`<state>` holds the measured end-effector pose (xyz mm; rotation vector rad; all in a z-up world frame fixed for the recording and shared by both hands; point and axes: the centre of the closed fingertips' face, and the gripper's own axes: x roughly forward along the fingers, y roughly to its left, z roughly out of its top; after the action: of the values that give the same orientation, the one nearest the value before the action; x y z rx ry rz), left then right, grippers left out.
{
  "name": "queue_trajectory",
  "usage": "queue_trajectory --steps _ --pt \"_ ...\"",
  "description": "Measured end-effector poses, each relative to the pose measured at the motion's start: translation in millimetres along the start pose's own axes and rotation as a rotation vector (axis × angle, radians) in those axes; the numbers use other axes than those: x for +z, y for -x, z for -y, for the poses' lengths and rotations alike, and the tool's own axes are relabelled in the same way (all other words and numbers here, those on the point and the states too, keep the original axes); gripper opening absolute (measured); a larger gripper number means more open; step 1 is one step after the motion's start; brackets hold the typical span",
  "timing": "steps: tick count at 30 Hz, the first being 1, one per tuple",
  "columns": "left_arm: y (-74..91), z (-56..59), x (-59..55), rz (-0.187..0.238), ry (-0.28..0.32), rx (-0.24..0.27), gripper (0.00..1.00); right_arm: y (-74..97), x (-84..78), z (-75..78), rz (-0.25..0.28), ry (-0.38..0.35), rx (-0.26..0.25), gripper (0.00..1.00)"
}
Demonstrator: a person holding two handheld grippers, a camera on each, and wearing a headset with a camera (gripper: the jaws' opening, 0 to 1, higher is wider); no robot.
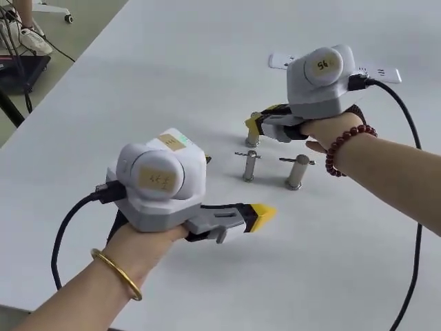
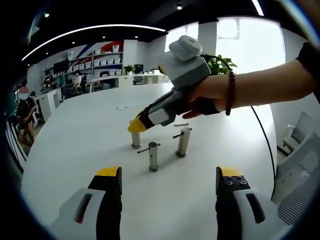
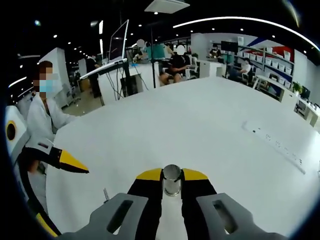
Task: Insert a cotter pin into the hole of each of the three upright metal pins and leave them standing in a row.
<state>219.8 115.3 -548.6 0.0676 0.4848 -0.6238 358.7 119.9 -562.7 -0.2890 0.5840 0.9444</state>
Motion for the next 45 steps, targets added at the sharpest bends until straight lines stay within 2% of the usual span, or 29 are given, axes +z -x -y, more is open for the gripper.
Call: queue_trajectory --steps 6,14,22,34,42,45 --pt "0.0 1.7 1.9 0.008 -0.004 -0.006 0.78 17.1 -7.6 10.1 -0.001 0.004 -0.017 0.08" --pt "-0.6 5.7 4.1 0.012 -0.015 -0.018 0.79 49.2 -26.3 25.4 -0.021 -0.007 -0.053 0.08" --pt "-0.4 7.2 6.4 0.017 -0.024 -0.023 0.80 71.2 -43.1 43.3 -0.036 -0.005 -0.065 0.08" --pt "-1.1 10.2 5.3 0.010 -0.048 -0.028 0.79 103.4 -67.7 42.4 -0.073 0.053 -0.042 0.08" --pt "-1.5 12.2 4.5 0.008 -0.054 -0.036 0.79 124.3 -79.8 19.7 -0.075 0.066 0.008 0.08" --pt "-1.4 12.3 2.3 -0.001 -0.055 -0.033 0.79 127.3 -84.3 19.1 -0.076 0.076 0.031 0.08"
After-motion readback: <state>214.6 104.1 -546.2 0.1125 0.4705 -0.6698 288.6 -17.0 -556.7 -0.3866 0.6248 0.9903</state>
